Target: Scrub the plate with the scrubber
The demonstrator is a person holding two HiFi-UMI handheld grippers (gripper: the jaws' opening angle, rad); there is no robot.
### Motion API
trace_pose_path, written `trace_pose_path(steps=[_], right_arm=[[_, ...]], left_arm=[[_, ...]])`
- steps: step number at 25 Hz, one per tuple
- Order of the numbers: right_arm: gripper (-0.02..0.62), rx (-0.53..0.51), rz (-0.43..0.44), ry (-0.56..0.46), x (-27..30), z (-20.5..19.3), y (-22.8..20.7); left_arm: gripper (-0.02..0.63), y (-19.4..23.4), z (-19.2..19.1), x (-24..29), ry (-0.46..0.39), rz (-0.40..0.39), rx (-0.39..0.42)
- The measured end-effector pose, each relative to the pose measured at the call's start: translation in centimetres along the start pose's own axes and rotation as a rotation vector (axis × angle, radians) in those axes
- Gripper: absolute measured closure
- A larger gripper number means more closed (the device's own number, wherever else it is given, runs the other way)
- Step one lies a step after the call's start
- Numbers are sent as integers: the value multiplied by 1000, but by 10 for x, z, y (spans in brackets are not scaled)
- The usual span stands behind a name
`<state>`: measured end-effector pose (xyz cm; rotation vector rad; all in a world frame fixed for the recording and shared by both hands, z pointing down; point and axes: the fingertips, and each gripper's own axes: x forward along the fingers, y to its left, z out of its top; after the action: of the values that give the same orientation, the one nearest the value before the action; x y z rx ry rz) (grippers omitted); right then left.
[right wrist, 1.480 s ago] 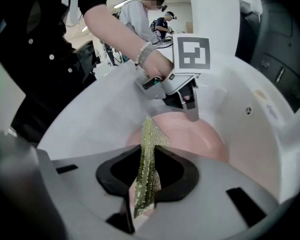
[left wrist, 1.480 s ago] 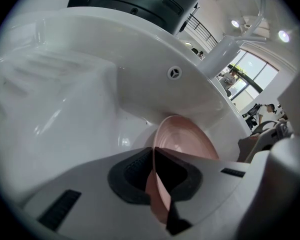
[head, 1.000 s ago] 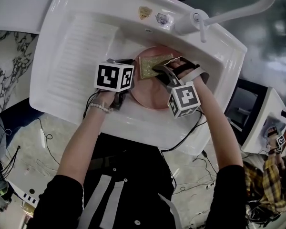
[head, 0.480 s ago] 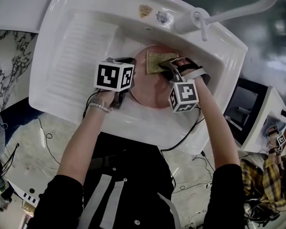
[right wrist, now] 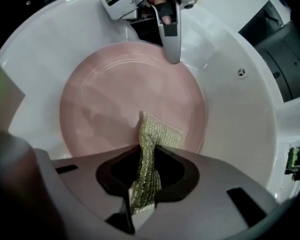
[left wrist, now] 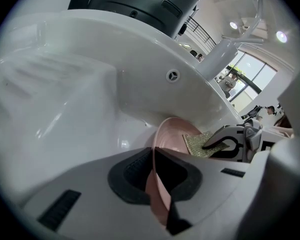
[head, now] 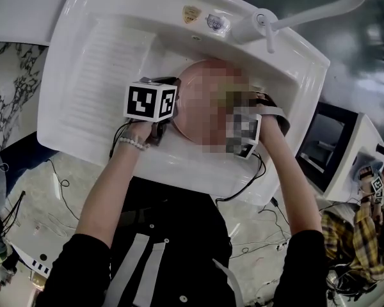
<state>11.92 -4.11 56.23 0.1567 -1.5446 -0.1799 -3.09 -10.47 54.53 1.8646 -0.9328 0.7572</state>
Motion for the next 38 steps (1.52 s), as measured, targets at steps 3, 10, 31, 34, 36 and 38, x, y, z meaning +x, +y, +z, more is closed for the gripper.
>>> trace_pose_path(steps=[3,10,31,34,36,38], right_arm=[[517,-16,91,94,-6,-11,20],[517,-46,358,228,-26,-18,68],[518,355,947,-334,-93,103,97],[517,408,923,-420,-94,113,90],[518,454,889,-505,-98,119,83],[518,491,844,-562,-99,120,76]], left_arm=[[591,-1,0,0,0,-3,6],[591,-2,1,0,-6,-9,13],[591,-1,4,2,-16,2,21],[591,0,4,2,-17,6,25],[591,0,3,2,-16,10,28],[591,0,4,2,-18,10,28]])
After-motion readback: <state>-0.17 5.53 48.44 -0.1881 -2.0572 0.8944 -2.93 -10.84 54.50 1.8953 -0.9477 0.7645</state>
